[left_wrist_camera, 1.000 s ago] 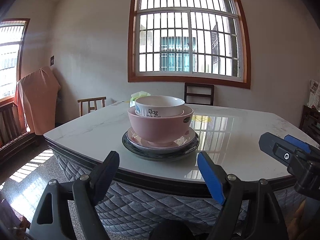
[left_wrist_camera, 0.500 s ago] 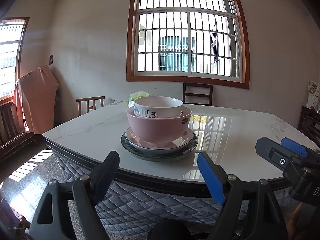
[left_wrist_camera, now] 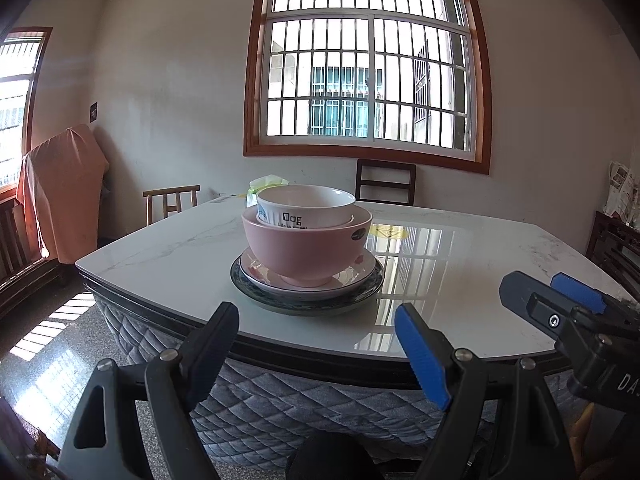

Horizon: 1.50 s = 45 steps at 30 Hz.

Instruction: Organize plates and bowls

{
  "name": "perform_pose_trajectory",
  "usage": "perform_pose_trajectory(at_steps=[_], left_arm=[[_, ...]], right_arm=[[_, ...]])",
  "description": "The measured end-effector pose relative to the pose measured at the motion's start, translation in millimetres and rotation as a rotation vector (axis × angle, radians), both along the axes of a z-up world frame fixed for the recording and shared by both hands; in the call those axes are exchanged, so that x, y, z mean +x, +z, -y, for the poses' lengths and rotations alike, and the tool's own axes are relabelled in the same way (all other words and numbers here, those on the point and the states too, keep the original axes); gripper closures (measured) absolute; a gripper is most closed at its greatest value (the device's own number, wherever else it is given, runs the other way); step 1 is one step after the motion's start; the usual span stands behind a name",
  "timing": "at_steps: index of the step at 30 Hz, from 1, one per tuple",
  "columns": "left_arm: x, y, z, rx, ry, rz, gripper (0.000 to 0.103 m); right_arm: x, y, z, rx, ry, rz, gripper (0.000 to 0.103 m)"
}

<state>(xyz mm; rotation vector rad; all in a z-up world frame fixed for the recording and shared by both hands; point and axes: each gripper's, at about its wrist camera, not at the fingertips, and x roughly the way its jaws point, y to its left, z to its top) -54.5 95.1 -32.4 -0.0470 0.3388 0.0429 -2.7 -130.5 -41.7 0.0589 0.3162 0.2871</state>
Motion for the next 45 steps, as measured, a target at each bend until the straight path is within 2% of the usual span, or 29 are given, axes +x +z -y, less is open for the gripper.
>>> perform_pose_trajectory(at_steps=[24,45], left_arm=[[1.8,-2.1,-1.2,0.014,0.048,-0.014,0.021],[2.5,-2.9,-1.4,0.019,0.049,-0.021,0.021]], right_arm=[[-0.3,-4.1,2.0,-0.003,0.002,-0.022,0.0],[-2.2,-6.4,1.3,-0.005,0.005,-0.031,0.0]])
